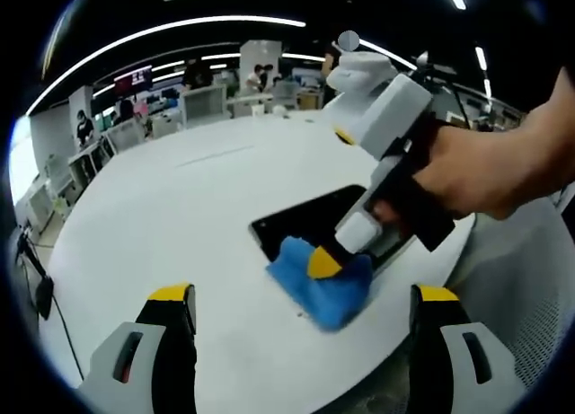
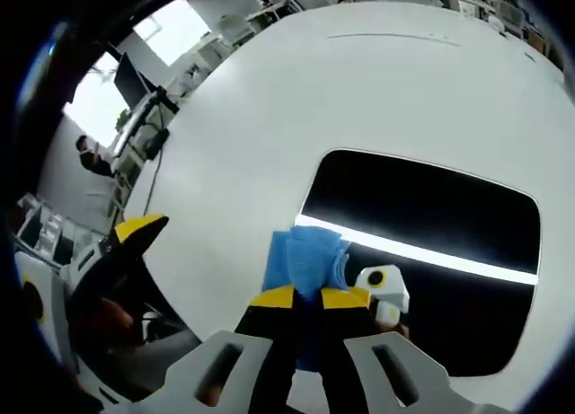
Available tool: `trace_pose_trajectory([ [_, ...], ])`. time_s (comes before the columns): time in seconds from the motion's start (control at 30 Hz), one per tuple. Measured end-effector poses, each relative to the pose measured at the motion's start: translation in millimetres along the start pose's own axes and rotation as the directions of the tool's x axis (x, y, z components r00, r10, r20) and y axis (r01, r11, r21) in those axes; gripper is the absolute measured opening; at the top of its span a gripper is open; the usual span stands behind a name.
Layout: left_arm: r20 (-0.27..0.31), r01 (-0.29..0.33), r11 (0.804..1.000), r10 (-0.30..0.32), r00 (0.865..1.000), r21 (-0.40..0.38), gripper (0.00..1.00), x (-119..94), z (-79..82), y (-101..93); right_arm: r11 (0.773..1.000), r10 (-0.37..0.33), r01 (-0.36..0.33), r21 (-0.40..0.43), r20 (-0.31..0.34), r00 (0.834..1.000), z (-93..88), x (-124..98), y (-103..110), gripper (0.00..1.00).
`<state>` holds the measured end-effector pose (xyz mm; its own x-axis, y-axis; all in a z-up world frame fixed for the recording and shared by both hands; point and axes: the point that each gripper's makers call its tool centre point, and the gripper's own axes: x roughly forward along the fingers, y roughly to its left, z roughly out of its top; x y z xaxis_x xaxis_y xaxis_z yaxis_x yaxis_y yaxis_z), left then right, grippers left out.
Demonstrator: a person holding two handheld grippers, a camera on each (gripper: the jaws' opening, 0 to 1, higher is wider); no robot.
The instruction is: Wipe the mirror surface with the cleaning cloth until all visible marks leave the cleaned area.
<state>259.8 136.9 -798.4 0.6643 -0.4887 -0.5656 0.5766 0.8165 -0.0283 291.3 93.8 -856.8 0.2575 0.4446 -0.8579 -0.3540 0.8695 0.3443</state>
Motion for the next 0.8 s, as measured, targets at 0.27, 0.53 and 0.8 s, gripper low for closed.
trace_pose_trajectory([
  [0.27, -0.019, 0.014, 1.000, -0.013, 1.000, 0.012, 0.99, 2.0, -5.4, -1.2, 0.999, 0.003, -0.003, 0.038, -0.014, 1.000, 2.7, 0.6, -1.0, 0.02],
  [0.53, -0.002, 0.022, 1.000, -0.022, 1.000, -0.020, 1.00, 0.7, -2.7, -2.1, 0.998, 0.011, -0.010, 0.054, -0.023, 1.000, 9.0, 3.0, -2.5, 0.02],
  [0.8, -0.004, 0.027, 0.999, -0.027, 1.000, -0.032, 1.00, 1.1, -4.6, -1.9, 0.997, 0.010, -0.009, 0.079, -0.023, 1.000, 18.7, 4.7, -5.9, 0.02],
])
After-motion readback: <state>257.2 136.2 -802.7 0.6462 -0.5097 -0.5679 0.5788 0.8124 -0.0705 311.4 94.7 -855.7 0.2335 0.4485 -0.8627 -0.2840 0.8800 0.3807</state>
